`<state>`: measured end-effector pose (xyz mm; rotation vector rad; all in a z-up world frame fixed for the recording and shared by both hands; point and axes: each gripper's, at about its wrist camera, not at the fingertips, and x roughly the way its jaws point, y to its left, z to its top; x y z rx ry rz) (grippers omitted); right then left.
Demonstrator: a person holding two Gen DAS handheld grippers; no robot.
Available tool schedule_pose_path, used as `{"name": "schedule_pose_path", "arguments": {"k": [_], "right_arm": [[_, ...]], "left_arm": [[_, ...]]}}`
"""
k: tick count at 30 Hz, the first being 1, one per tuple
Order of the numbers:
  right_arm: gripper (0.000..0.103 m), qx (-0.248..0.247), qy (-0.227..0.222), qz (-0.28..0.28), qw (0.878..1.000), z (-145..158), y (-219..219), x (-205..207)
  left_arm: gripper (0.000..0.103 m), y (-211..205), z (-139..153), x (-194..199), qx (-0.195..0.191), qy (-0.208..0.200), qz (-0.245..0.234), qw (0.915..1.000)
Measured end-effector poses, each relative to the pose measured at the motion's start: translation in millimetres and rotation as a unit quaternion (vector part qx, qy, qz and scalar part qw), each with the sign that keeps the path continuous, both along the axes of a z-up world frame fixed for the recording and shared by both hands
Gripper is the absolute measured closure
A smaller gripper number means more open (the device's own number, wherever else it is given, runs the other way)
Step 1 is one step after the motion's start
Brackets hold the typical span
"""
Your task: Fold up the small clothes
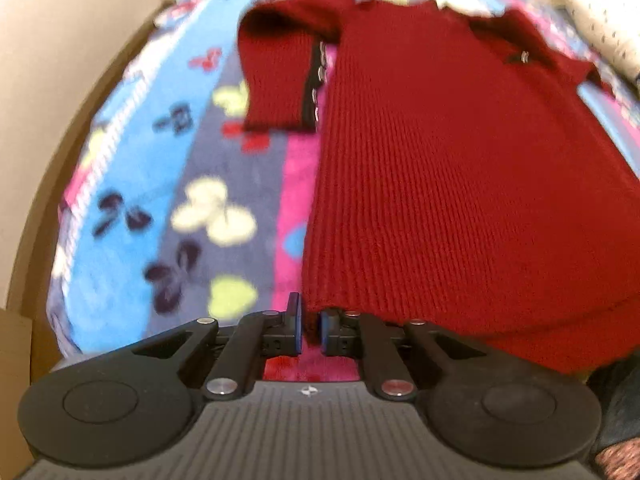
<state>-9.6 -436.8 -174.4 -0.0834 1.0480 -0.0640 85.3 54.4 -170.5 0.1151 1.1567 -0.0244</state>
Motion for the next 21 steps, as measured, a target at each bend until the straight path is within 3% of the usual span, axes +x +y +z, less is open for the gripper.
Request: {"name": "schedule_pose_path", "arguments": {"k": [2, 4, 5, 7, 11, 13, 21], "right_arm": [[0.082, 0.007, 0.013, -0.026, 1.000, 3, -5, -1], [0.051, 0.045, -0.015, -0.036, 0.998, 25, -17, -5], [0.047, 0.060, -0.035, -0.043, 0.997, 37, -24, -5], [0.042, 0.074, -0.059, -0.062, 0.994, 57, -35, 2], [0.041, 0.100, -0.077, -0.095, 0.987, 69, -43, 43], [0.042, 0.102, -0.072, -0.094, 0.988, 64, -35, 62], [0.042, 0.080, -0.020, -0.059, 0.995, 35, 8, 95]], "left_arm": [[0.069, 7, 1, -4, -0.002, -0.004, 0.012, 0.9999], [0.019, 17, 12, -8, -0.013, -0.027, 0.022, 0.9993], [0.013, 22, 21, -8, -0.011, -0.047, 0.031, 0.9984], [0.011, 28, 31, 0, -0.001, -0.073, 0.035, 0.9967], [0.010, 35, 37, 42, 0.006, -0.083, 0.059, 0.9948], [0.002, 37, 31, 71, -0.004, -0.076, 0.073, 0.9944], [0.002, 57, -29, 192, -0.042, -0.008, 0.135, 0.9900]]}}
